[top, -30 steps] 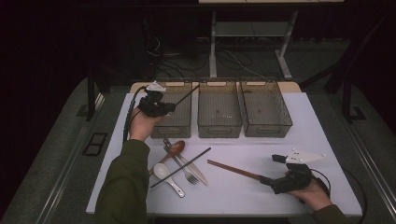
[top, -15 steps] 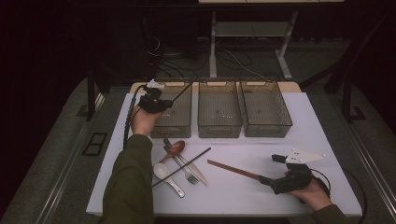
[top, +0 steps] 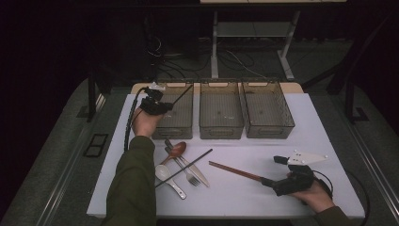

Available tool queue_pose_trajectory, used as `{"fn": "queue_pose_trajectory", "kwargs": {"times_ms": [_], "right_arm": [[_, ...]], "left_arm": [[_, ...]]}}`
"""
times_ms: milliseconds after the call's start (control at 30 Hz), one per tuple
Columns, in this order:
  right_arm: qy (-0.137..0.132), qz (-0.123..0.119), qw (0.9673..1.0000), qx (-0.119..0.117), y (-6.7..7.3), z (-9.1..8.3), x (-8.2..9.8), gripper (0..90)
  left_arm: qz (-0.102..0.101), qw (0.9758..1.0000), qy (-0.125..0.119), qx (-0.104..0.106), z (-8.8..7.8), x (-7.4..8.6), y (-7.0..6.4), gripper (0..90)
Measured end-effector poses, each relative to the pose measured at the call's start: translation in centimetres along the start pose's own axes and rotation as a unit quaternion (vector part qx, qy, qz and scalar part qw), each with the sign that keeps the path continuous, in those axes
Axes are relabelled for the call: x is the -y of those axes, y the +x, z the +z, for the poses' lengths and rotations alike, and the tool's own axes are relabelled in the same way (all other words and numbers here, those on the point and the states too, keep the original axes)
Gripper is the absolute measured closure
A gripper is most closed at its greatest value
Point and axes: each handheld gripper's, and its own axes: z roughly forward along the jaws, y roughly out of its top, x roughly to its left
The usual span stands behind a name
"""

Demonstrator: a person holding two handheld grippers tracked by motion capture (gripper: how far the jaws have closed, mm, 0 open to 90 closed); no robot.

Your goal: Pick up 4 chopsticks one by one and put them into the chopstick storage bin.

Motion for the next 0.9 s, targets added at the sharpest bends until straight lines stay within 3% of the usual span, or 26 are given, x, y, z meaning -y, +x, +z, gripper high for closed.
{"fn": "queue_pose_trajectory", "kwargs": {"times_ms": [367, 533, 900], "right_arm": [[0.0, 0.0, 1.0, 0.0, 0.0, 0.0, 0.0, 0.8], [0.0, 0.0, 1.0, 0.001, 0.0, 0.0, 0.0, 0.8], [0.0, 0.0, 1.0, 0.0, 0.1, 0.0, 0.0, 0.8]], "left_arm": [[-0.006, 1.0, 0.001, -0.006, 0.2, 0.1, -0.2, 74.9], [0.004, 1.0, -0.001, -0.004, -0.1, 0.0, -0.3, 71.3], [0.023, 0.9994, -0.015, 0.02, -1.5, -0.5, -1.3, 59.7]]}}
